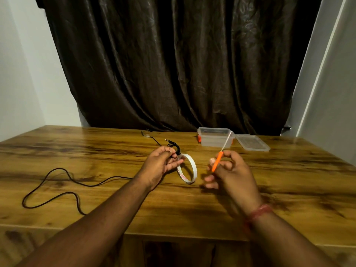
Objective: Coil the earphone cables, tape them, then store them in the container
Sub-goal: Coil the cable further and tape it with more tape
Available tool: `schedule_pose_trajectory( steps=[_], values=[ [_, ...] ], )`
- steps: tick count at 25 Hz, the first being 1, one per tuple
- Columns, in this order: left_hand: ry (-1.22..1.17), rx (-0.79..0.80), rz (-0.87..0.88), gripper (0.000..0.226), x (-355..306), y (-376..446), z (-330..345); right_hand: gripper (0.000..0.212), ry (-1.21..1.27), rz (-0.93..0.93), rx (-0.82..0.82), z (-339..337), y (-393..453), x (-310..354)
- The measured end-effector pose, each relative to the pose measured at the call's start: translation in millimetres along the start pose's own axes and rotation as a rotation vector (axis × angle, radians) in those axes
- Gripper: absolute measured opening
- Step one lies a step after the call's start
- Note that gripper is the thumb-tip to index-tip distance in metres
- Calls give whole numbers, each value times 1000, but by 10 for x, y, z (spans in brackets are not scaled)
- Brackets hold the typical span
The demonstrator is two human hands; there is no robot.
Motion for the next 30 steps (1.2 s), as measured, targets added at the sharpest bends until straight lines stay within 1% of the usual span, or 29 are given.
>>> schedule_pose_trajectory(
  steps=[2, 3, 4, 5, 7, 9, 11, 13, 15, 18, 20, 22, 24, 27, 30],
  values=[
    [52, -11, 11, 18, 2, 7, -9, 18, 216, 25, 194, 409, -17, -34],
    [106, -23, 19, 19, 4, 7, -21, 17, 261, 44, 286, 580, 1, -93],
    [154, -35, 29, 19, -1, 2, -36, 15, 283, 76, 339, 696, 55, -165],
    [162, -41, 41, 20, -4, 0, -43, 13, 295, 120, 356, 742, 142, -223],
    [62, -51, 48, 21, -11, -2, -32, 15, 311, 205, 379, 673, 371, -296],
    [-33, -45, 51, 21, -11, 22, -16, 32, 262, 242, 437, 500, 589, -333],
    [-60, -34, 50, 20, 10, 56, -12, 46, 192, 233, 538, 363, 721, -380],
    [-48, -24, 52, 19, 14, 66, -14, 59, 186, 243, 648, 285, 783, -453],
    [-84, -12, 54, 18, 13, 56, -9, 72, 208, 293, 763, 233, 814, -499],
    [-150, -22, 66, 17, 6, 58, -5, 80, 182, 376, 937, 211, 818, -516],
    [-139, -41, 73, 19, 15, 75, -24, 83, 188, 403, 1011, 214, 812, -514],
    [-147, -54, 71, 20, 20, 92, -30, 80, 198, 402, 1067, 214, 786, -494],
    [-161, -62, 70, 21, 19, 97, -26, 79, 200, 408, 1086, 217, 766, -481],
    [-167, -48, 77, 21, 7, 76, -20, 81, 195, 433, 1034, 233, 774, -488],
    [-152, -35, 76, 18, 5, 56, -36, 77, 209, 431, 990, 252, 786, -505]
  ],
)
Point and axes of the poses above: each hand's wrist, its own y-axis towards the middle knuckle, its own z-axis out of the palm, x = y × z, the point moved 2 cm from there along y, towards the middle knuckle, and after that the axes turned 2 degrees about x, right-handed, at the moved point
